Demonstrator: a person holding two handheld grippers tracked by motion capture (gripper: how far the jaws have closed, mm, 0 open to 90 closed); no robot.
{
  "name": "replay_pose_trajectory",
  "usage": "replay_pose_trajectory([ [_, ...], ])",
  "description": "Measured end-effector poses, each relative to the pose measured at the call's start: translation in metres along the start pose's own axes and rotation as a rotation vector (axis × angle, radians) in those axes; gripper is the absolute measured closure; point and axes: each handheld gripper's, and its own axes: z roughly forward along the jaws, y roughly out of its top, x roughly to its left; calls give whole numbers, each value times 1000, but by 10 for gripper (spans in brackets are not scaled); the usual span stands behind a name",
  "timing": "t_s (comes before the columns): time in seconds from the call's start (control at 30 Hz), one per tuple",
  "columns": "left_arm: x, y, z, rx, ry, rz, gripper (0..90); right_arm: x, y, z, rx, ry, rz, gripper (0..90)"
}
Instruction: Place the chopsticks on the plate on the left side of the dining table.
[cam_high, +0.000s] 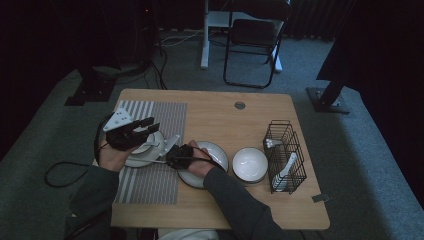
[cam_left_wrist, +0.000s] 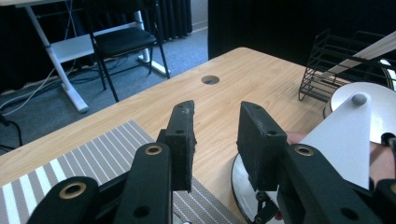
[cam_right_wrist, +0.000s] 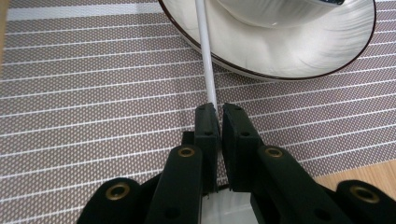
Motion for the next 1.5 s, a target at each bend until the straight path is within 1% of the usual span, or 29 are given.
replay_pose_trajectory([
  [0.27,-2,-1,1,2,-5,2,668,-1,4,3,-7,-10,17,841],
  [0.37,0,-2,0,1,-3,-1,668,-1,3,1,-11,-16,29,790],
  [0.47,0,-3,0,3,-2,-6,668,-3,1,-6,-23,-24,50,764],
  [0.57,0,-3,1,4,-5,-6,664,-4,-3,-16,-39,-28,70,759],
  [0.6,-1,-3,2,4,-6,-6,662,-3,-5,-19,-45,-28,82,756],
  [0.63,-1,-3,2,5,-9,-5,660,-3,-7,-22,-54,-30,83,754],
  [0.7,-2,-3,4,7,-10,-4,655,-2,-13,-28,-60,-39,99,739],
  [0.8,-5,-2,7,10,-19,-1,653,-1,-22,-36,-83,-34,128,729],
  [0.87,-6,-2,10,12,-23,-1,652,0,-26,-40,-84,-39,134,721],
  [0.93,-7,-2,12,15,-30,1,651,3,-29,-44,-82,-46,139,707],
  [1.2,-14,1,19,20,-51,11,644,16,-43,-63,-117,-64,152,677],
  [1.33,-16,2,23,21,-62,12,639,22,-51,-71,-124,-78,164,670],
  [1.5,-21,4,30,27,-82,20,635,30,-63,-84,-163,-96,186,660],
])
